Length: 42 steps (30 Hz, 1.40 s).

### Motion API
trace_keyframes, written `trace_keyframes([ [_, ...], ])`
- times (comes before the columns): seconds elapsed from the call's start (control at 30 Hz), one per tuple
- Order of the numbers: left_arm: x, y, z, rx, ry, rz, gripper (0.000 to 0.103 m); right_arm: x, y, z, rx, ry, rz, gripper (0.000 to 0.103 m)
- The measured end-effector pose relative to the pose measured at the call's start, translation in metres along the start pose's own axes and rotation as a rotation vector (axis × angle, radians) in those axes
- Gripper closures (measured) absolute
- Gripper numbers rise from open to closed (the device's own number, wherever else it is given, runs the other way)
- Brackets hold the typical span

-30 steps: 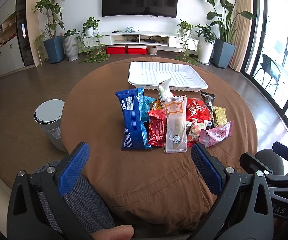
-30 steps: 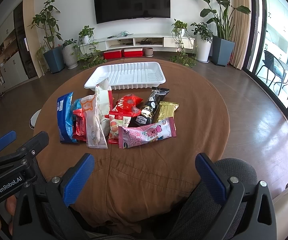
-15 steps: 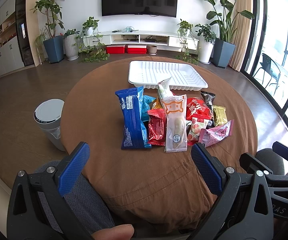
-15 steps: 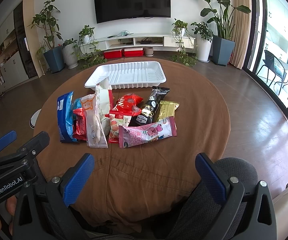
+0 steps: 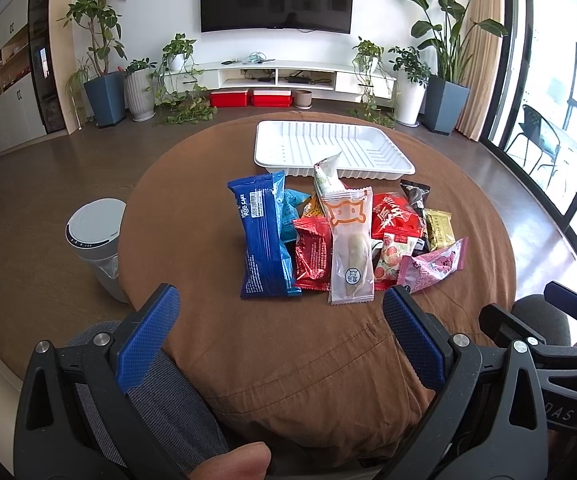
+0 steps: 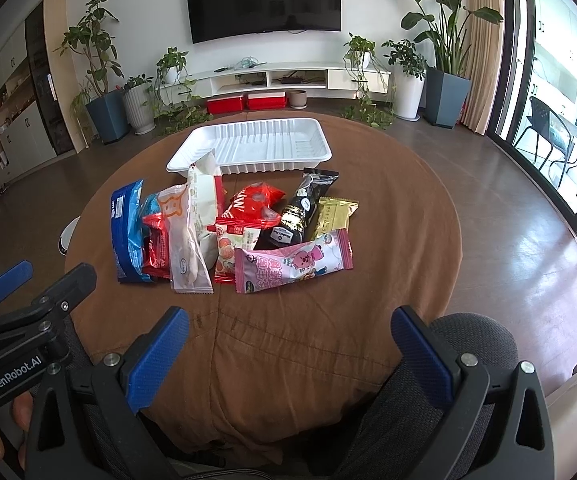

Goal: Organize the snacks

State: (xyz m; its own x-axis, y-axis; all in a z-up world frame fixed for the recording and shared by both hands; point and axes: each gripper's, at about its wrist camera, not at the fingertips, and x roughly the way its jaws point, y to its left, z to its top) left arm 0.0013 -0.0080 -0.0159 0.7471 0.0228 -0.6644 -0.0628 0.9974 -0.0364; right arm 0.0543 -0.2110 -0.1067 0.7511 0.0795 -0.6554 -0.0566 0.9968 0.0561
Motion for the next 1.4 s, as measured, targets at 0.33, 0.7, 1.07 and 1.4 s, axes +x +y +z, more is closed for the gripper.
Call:
trace_keyframes([
  [0.33, 0.003, 0.007, 0.01, 0.046, -0.057, -0.228, 0.0, 0.002, -0.018, 0.009, 0.031, -0.015, 0.032, 0.0],
  [0.7, 0.043, 0.047, 0.033, -0.08, 0.121, -0.229, 0.0, 0.013, -0.045, 0.019, 0.148, -0.021, 0.194, 0.001],
  [1.07, 0.087, 0.054, 0.056, 0.005, 0.087, -0.213, 0.0, 0.039, -0.05, 0.024, 0.146, 0.085, 0.25, 0.015],
  [1.4, 0.126, 0.05, 0.057, 0.014, 0.155, -0.232, 0.034, 0.05, -0.038, 0.026, 0.071, 0.082, 0.199, 0.024],
])
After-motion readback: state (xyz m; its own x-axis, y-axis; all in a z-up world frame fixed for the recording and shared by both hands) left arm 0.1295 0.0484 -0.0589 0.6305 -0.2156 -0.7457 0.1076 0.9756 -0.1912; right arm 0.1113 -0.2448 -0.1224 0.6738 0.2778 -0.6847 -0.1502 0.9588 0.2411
